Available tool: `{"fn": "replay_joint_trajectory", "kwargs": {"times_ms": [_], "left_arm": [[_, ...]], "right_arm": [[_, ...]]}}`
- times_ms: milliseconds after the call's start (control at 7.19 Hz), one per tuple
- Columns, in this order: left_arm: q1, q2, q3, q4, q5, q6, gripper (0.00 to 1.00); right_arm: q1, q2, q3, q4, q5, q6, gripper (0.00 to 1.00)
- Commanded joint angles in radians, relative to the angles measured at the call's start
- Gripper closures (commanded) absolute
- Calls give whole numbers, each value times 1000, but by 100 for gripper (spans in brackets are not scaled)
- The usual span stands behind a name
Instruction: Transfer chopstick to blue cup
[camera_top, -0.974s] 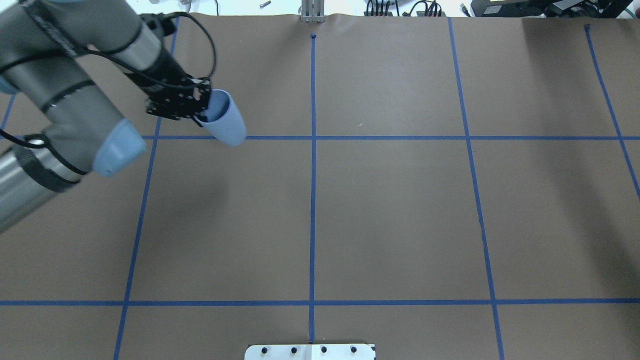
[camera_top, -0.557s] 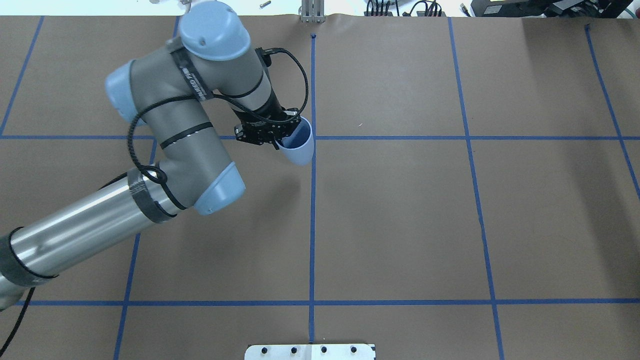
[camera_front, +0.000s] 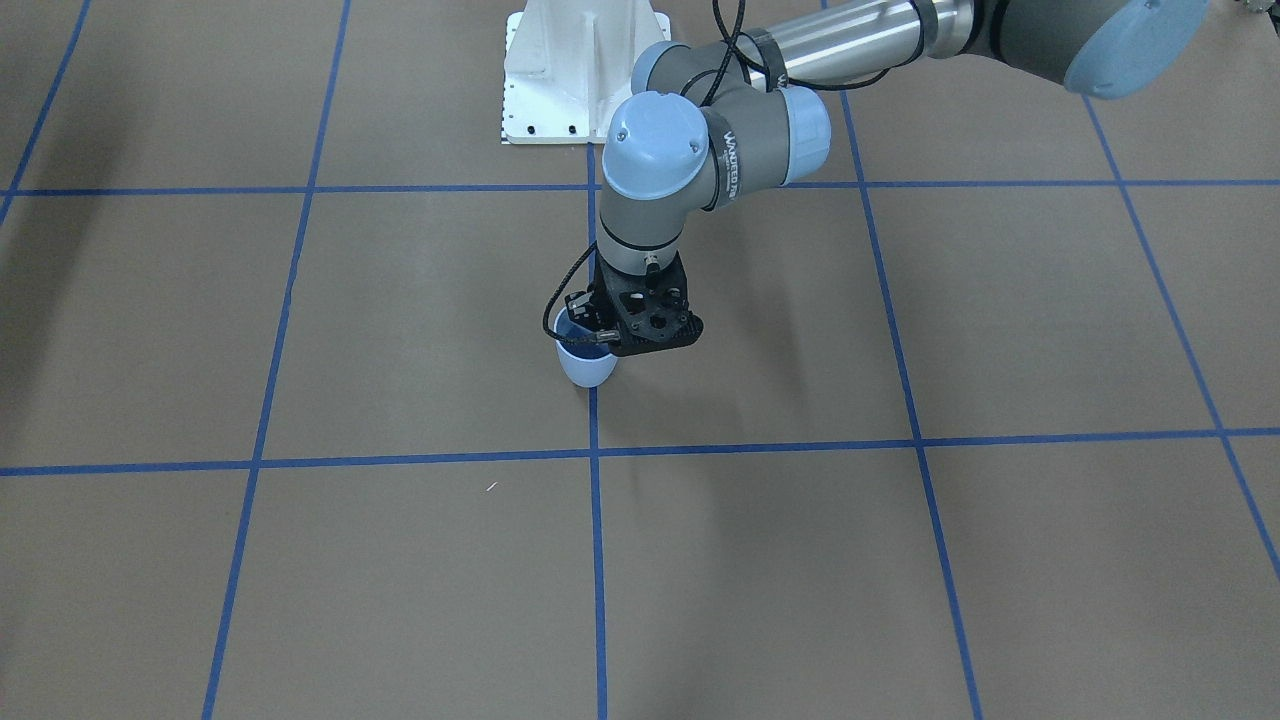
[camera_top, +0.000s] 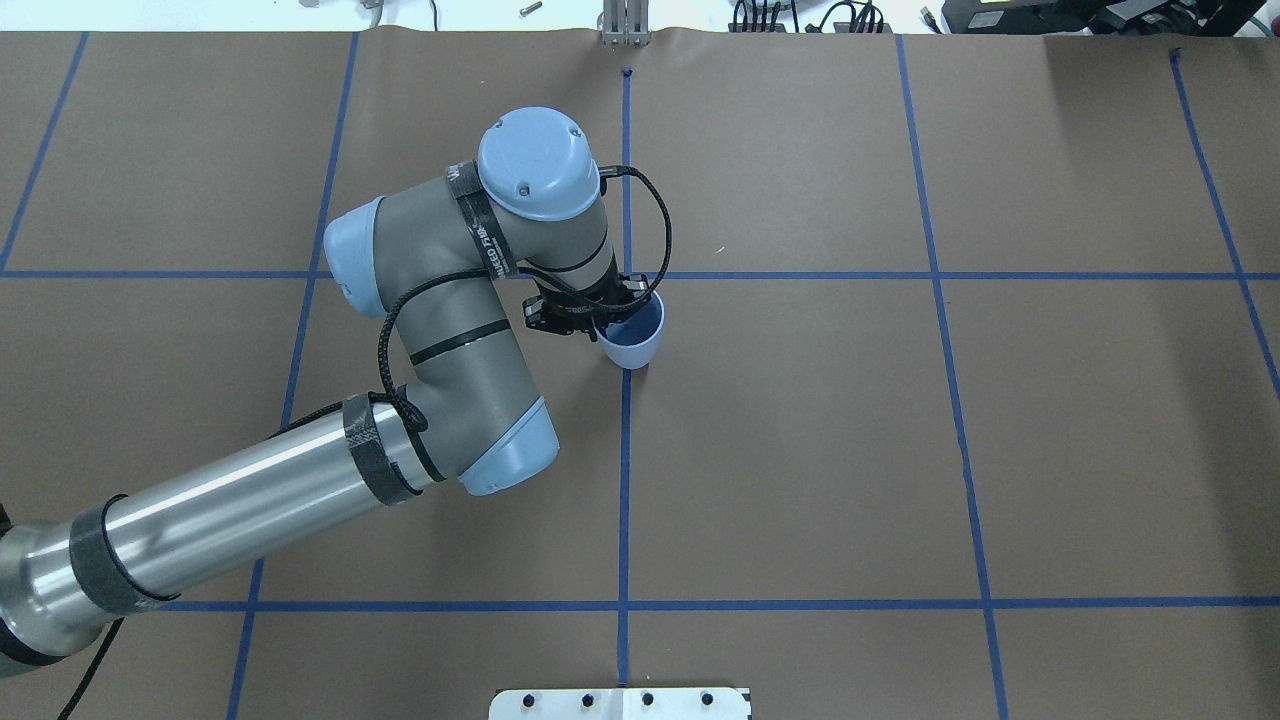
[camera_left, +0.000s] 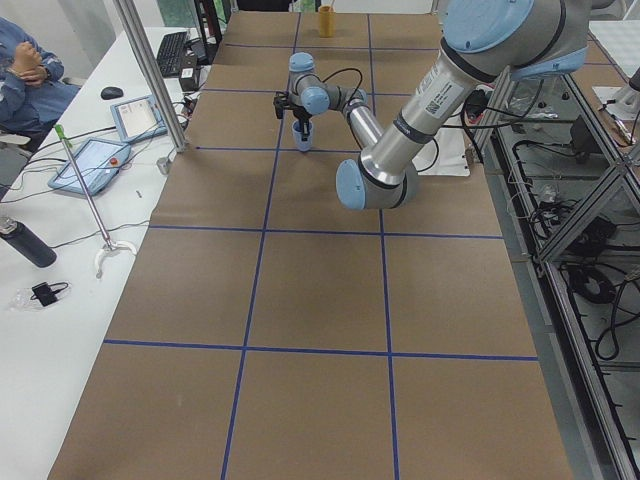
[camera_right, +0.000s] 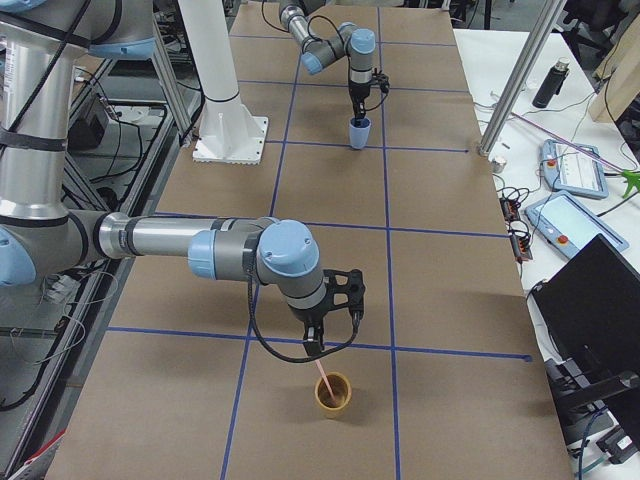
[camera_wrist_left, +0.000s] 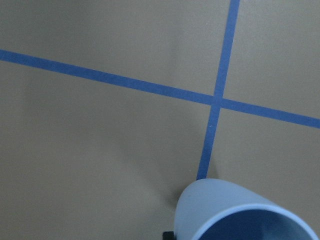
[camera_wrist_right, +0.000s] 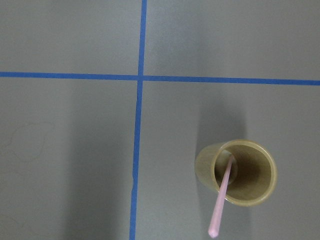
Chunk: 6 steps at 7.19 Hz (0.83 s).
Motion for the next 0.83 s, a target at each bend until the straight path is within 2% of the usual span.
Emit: {"fn": "replay_joint_trajectory", "kwargs": {"times_ms": [0,139,278,417,696], "left_arm": [[4,0,7,-13,4,1,100],[4,1,7,-23,4,1,63],[4,4,5,-22,6,2,2],[3,3,-1,-22,6,2,2],[-2,6,-2,-22,6,6,2]], "right_arm": [[5,-49,27,2,-56,-21,0],[5,-61,26,2,-56,-23,0],[4,-61,7,2,-53,-21,0],[2,-49,-34,3,-51,-15,0],[-37,-7,-53,52,-53,40,0]]}}
